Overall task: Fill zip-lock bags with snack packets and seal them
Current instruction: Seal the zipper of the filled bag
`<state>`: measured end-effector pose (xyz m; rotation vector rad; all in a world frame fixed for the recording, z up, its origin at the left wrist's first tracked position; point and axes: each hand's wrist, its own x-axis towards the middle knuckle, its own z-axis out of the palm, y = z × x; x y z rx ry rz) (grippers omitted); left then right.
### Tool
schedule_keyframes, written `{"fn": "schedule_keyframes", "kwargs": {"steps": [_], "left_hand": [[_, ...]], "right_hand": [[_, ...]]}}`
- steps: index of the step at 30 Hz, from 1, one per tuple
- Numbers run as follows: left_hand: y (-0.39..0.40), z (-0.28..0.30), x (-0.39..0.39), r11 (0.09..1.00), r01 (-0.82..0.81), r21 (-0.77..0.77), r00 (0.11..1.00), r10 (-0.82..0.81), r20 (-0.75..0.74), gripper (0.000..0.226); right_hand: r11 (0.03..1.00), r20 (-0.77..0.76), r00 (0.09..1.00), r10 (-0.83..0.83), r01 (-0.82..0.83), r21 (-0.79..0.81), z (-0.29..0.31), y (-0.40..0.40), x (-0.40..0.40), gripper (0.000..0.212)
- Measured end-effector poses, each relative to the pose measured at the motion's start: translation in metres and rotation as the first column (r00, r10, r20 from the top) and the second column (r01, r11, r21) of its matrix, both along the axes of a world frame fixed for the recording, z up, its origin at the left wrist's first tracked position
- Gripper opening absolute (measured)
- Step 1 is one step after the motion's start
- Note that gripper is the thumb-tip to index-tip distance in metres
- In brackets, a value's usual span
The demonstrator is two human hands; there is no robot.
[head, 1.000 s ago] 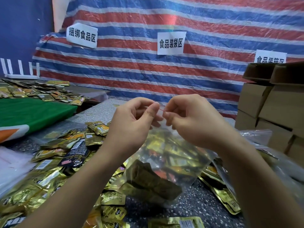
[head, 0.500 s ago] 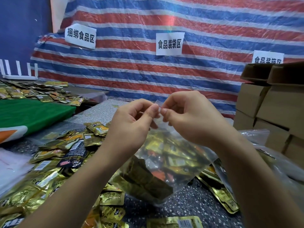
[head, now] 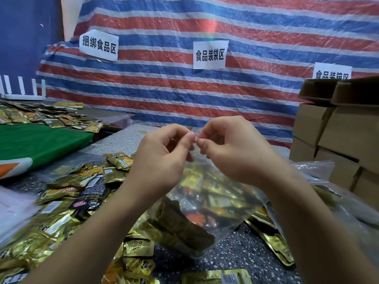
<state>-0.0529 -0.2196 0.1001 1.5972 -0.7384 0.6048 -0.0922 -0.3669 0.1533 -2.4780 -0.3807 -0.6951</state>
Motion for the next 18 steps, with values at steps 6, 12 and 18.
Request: {"fn": "schedule_keyframes", "kwargs": {"steps": [6,12,18], "left_hand": [[0.0012,-0.0014,0.0004,0.999,-0.04,0.026,0.998,0.039,0.047,0.015],[0.0002,-0.0016,0.001,1.0,-0.023,-0.004,0.999,0.023,0.037,0.018],[-0.0002,-0.0032,0.0015,1.0,0.004,-0.014,0.999,-0.003,0.039,0.016]], "right_hand": [[1.0,0.037,0.999,-0.013,0.013,-0.015,-0.0066,0.0011,0.001,0.014],[0.999,0.024,1.0,0.003,-0.002,-0.033,-0.003,-0.0014,-0.0017,0.012],[0.999,0.003,1.0,0.024,-0.024,-0.036,-0.0014,-0.0021,-0.0044,0.015]]}}
